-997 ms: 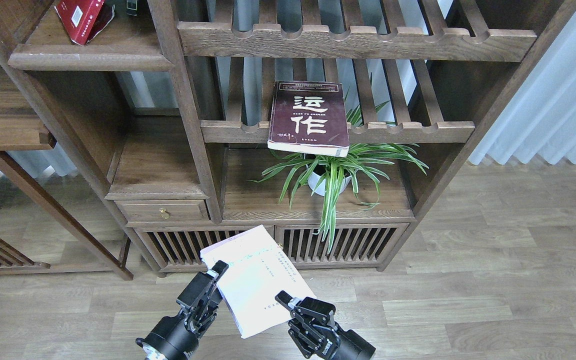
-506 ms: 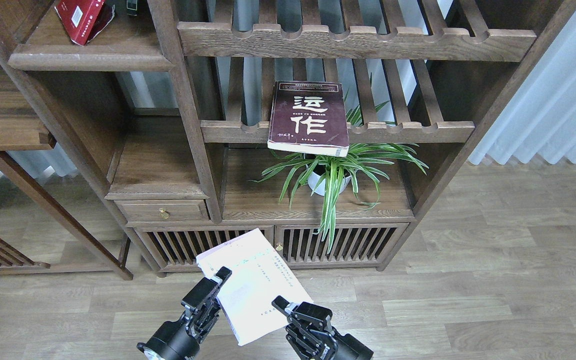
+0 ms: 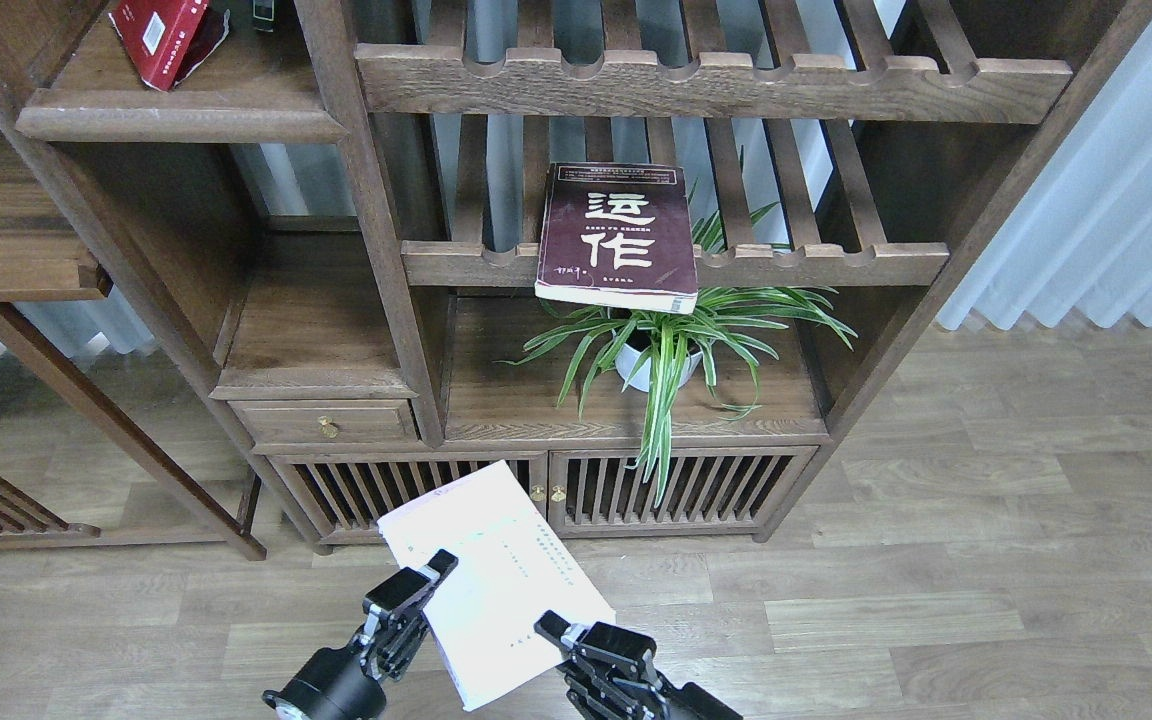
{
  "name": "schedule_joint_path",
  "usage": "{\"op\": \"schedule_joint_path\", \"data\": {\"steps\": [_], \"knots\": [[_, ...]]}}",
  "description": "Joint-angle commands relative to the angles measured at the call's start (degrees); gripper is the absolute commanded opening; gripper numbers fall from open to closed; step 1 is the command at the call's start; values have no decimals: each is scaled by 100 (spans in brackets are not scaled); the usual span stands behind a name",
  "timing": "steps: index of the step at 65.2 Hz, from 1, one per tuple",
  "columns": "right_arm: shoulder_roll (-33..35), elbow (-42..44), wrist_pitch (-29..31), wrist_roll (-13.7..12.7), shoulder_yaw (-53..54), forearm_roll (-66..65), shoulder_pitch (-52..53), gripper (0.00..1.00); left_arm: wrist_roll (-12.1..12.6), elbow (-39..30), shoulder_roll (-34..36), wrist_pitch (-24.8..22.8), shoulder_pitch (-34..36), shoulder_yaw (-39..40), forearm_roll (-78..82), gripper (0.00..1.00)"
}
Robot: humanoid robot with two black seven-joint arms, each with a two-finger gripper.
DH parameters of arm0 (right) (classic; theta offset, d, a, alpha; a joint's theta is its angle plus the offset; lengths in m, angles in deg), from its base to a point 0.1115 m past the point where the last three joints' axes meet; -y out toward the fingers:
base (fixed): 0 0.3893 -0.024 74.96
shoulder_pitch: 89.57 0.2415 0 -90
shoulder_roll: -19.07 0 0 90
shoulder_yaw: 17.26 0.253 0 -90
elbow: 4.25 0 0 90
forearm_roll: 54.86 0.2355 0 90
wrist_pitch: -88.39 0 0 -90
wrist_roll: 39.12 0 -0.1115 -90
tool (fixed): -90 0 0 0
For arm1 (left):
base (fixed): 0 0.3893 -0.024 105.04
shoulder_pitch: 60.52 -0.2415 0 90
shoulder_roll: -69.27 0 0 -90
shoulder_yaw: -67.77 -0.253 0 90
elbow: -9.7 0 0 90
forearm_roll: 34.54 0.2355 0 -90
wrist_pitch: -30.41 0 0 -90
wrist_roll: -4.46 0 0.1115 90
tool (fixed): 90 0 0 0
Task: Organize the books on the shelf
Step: 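Grasp the white book with the left gripper, holding it with both, then release the right gripper and lift the white book up with the left gripper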
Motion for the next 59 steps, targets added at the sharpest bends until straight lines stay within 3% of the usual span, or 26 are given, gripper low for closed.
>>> {"op": "schedule_joint_path", "data": {"steps": [1,5,20,33,50,59], "knots": [[23,-1,0,8,75,-64,71,88,4,-493,221,0,5,338,-13,0],[32,17,0,8,84,-73,150,97,12,-792,387,0,5,557,-4,0],[93,87,0,34,119,-64,176,98,267,-942,1065,0,303,1366,163,0],[93,307,0,34,128,-55,220,98,267,-942,1908,0,1076,2060,189,0],[67,360,0,34,111,-46,256,98,241,-942,2471,0,2316,2263,128,0],[67,360,0,43,119,-46,247,98,337,-942,3446,0,2799,2281,163,0]]}}
